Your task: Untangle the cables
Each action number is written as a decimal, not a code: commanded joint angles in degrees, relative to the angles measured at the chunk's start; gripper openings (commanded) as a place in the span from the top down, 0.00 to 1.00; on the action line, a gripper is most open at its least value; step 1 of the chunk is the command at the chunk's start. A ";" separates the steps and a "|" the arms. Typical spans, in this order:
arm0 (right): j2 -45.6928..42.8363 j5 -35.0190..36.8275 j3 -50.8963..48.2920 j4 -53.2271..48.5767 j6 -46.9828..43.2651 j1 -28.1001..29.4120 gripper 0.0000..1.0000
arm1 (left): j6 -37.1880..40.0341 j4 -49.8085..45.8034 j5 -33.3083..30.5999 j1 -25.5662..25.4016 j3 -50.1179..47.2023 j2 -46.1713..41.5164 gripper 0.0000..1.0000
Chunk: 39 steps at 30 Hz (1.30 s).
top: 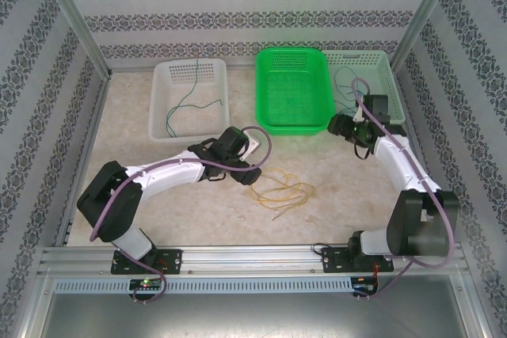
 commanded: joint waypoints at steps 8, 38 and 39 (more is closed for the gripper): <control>-12.76 -0.38 -10.36 0.18 3.05 -0.05 0.27 | 8.94 -1.66 10.57 -0.82 1.32 3.45 0.14; -24.32 -2.27 -17.93 -1.15 8.22 0.06 0.26 | 8.25 2.00 7.38 -1.26 7.61 9.12 0.94; -24.66 -3.37 -18.45 -0.91 9.09 0.23 0.27 | 8.11 1.91 7.08 -1.26 7.54 8.28 0.95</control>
